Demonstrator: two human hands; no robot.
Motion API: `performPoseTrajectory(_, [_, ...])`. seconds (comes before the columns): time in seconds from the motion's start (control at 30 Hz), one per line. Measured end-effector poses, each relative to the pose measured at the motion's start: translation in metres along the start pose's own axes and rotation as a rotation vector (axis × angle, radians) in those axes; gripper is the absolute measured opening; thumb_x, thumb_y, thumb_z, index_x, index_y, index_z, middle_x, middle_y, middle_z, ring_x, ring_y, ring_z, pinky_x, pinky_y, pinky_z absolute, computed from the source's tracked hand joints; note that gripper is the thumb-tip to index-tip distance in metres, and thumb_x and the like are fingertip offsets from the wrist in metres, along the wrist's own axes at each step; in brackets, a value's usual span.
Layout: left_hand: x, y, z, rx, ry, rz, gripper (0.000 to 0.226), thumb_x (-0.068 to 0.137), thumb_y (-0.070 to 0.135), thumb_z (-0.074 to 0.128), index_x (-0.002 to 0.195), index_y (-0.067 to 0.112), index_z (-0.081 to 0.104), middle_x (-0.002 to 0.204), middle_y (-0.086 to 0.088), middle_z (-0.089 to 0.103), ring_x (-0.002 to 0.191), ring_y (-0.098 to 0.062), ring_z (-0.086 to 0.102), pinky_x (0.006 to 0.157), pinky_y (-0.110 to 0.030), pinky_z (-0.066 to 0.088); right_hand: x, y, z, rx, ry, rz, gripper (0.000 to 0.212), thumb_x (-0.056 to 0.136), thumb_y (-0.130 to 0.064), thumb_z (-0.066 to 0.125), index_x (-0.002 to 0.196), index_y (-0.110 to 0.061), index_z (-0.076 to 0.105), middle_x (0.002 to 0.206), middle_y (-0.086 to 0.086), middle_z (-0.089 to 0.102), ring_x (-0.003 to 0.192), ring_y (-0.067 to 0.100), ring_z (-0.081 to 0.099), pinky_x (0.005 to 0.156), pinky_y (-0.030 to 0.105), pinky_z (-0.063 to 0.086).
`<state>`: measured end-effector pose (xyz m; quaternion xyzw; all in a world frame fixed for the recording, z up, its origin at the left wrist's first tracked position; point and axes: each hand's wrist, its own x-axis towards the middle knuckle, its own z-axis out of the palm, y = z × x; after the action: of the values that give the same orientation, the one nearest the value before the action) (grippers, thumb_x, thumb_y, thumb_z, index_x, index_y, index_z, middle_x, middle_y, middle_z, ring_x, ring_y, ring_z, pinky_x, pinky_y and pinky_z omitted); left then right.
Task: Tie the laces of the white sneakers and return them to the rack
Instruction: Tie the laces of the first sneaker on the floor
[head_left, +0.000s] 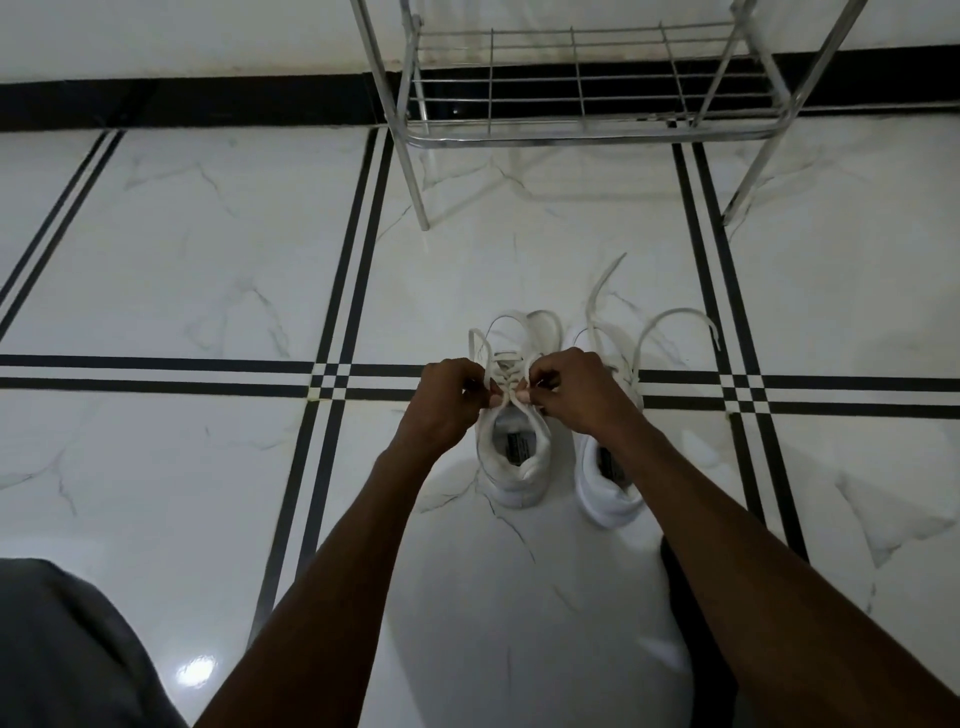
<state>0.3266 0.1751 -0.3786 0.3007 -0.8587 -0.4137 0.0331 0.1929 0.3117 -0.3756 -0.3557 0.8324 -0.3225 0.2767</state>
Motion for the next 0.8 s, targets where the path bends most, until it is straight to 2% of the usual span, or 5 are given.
performPoseTrajectory(0.1, [0.001, 0.008, 0.008, 0.204, -0.024, 0.054, 0.01, 0.091, 0.007, 0.071, 0.093, -0.002, 0.074, 0.098, -0.018, 0.073, 0.09, -0.032, 0.068, 0.082, -0.041, 0.056, 0.002, -0.003, 0.002, -0.068, 0.002, -0.024, 0.009, 0.079, -0.016, 0.081, 0.079, -0.009, 0.076, 0.083, 0.005, 0.076, 0.078, 0.016, 0.071, 0.069, 0.021, 0.052])
performPoseTrajectory(0.27, [-0.008, 0.006, 0.029, 0.345, -0.038, 0.087, 0.018, 0.087, -0.001, 0.066, 0.105, -0.001, 0.06, 0.11, -0.019, 0.062, 0.101, -0.032, 0.055, 0.081, -0.032, 0.041, -0.001, -0.009, 0.009, -0.138, 0.032, -0.085, 0.018, 0.082, -0.011, 0.074, 0.068, -0.014, 0.064, 0.074, 0.01, 0.072, 0.068, 0.023, 0.067, 0.066, 0.035, 0.057])
performPoseTrajectory(0.47, [-0.014, 0.009, 0.032, 0.248, 0.064, 0.092, 0.013, 0.089, -0.005, 0.063, 0.101, -0.003, 0.057, 0.098, -0.023, 0.063, 0.079, -0.029, 0.053, 0.069, -0.037, 0.045, -0.007, -0.01, 0.018, -0.18, 0.13, -0.123, 0.014, 0.086, -0.011, 0.067, 0.073, -0.009, 0.061, 0.066, 0.007, 0.065, 0.057, 0.022, 0.061, 0.057, 0.04, 0.055])
performPoseTrajectory(0.63, [-0.015, 0.005, 0.031, 0.212, 0.089, 0.062, 0.017, 0.094, 0.005, 0.065, 0.104, 0.002, 0.052, 0.084, -0.004, 0.056, 0.07, -0.018, 0.053, 0.064, -0.031, 0.046, -0.009, -0.013, 0.021, -0.187, 0.147, -0.105, 0.013, 0.084, -0.009, 0.067, 0.072, -0.007, 0.064, 0.065, 0.008, 0.067, 0.056, 0.021, 0.061, 0.057, 0.041, 0.056])
performPoseTrajectory(0.8, [-0.005, 0.002, 0.016, -0.016, 0.046, -0.102, 0.009, 0.096, 0.011, 0.065, 0.097, 0.002, 0.063, 0.097, -0.01, 0.069, 0.089, -0.027, 0.064, 0.077, -0.039, 0.055, 0.005, -0.007, 0.006, 0.04, 0.078, 0.088, 0.014, 0.084, -0.018, 0.074, 0.077, -0.007, 0.073, 0.074, 0.003, 0.072, 0.068, 0.018, 0.068, 0.063, 0.028, 0.054])
